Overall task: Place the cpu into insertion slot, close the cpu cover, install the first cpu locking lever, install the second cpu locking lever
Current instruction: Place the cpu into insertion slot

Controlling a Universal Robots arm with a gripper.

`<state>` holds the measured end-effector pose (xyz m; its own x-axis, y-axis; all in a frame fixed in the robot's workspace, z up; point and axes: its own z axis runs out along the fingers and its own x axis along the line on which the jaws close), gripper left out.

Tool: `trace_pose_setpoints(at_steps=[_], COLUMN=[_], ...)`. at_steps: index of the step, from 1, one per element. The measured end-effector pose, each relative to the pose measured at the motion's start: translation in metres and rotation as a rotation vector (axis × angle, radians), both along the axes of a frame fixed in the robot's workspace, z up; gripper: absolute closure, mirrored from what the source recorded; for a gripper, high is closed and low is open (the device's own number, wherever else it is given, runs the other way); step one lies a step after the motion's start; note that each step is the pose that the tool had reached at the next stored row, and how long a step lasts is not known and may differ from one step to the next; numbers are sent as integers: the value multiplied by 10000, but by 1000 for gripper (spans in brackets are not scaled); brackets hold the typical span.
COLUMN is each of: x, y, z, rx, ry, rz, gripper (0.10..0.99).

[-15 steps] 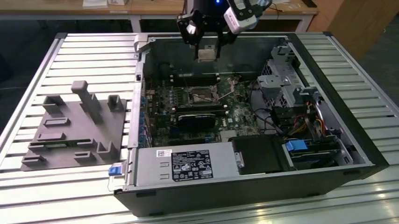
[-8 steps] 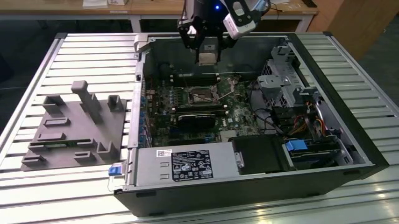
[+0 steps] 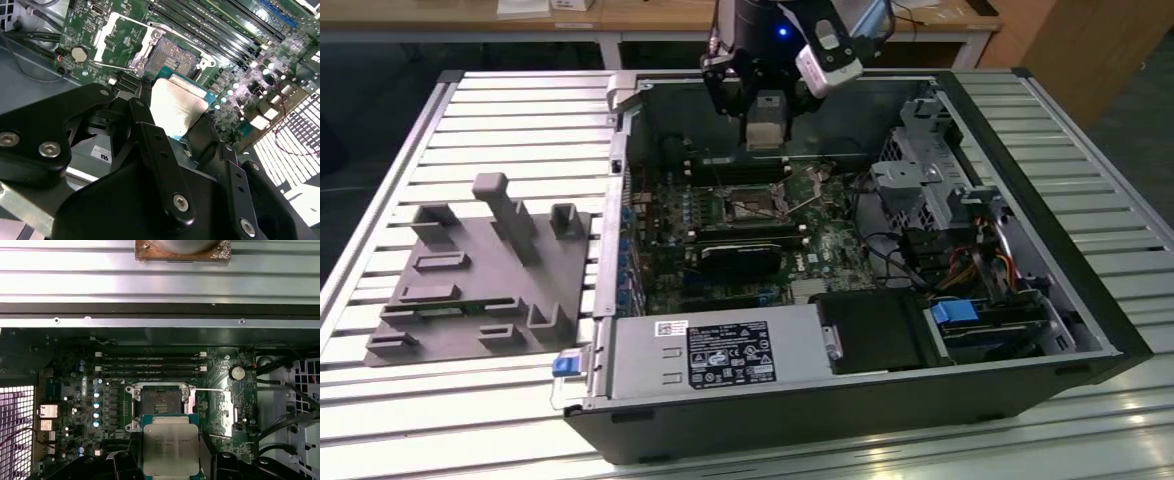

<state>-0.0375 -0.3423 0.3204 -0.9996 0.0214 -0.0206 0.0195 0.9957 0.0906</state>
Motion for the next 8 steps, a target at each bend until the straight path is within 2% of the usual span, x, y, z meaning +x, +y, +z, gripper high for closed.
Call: trace_pose_setpoints(at_steps=[8], x=[-11], y=[0], z=[-131], rx=[-18], ry=[-22], rz=[-96], gripper=[549])
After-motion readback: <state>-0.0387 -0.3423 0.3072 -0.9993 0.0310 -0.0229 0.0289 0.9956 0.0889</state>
